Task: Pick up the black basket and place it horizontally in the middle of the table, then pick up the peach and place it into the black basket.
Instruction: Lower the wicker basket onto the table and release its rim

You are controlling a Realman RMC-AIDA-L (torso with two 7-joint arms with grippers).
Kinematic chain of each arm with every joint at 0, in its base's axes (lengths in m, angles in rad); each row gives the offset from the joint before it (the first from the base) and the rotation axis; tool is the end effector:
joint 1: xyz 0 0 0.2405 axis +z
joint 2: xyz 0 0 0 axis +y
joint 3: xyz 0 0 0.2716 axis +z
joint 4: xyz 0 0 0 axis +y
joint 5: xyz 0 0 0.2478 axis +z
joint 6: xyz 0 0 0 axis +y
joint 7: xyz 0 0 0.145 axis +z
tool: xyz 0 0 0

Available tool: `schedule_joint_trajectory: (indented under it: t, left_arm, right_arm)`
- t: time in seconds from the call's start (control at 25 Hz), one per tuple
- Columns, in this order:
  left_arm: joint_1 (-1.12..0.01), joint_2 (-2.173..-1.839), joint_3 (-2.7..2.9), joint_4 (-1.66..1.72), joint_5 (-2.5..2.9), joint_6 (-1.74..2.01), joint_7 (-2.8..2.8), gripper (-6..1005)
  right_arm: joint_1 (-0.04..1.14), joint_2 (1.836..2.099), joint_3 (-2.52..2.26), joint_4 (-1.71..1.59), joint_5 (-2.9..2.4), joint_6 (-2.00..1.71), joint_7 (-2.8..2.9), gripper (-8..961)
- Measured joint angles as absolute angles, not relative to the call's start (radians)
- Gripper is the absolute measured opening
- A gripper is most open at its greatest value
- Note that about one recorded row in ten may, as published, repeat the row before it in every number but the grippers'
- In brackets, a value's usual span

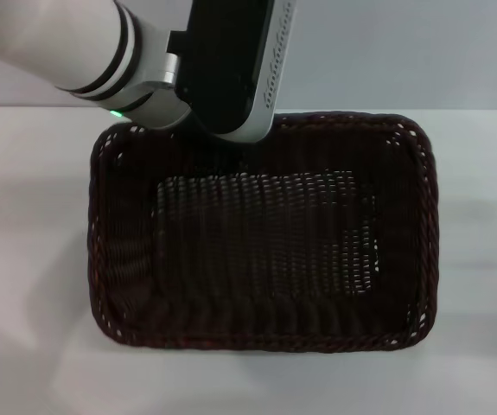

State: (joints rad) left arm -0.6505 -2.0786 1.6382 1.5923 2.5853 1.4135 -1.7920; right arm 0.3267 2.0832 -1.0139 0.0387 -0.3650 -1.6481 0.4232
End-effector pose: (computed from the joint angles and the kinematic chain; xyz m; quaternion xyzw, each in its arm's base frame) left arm -0.0711 0.3901 -0.0299 -0.9330 0.2552 0.1989 0.1578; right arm 0.3912 0.2741 0.0086 -0.6007 0.2136 0.4409 0.6317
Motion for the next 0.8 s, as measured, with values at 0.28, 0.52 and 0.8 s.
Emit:
schedule_joint_trajectory:
  t: [0.28,0.52,0.8]
  left_arm:
    - [-0.685,-2.079,1.656,1.583,2.577,1.402,-1.693,221]
    - [-0.689,-2.079,1.679,1.558,2.640,1.382,-1.732,206]
    - [-0.687,-2.078,1.680,1.539,2.717,1.358,-1.846,189]
  right_arm:
    - [0.329,2.083,-1.014,0.040,-0.365,-1.638,0.423,735]
    - [0.331,2.083,-1.014,0.039,-0.365,-1.637,0.423,736]
    - [0.334,2.082,-1.014,0.040,-0.365,-1.634,0.423,736]
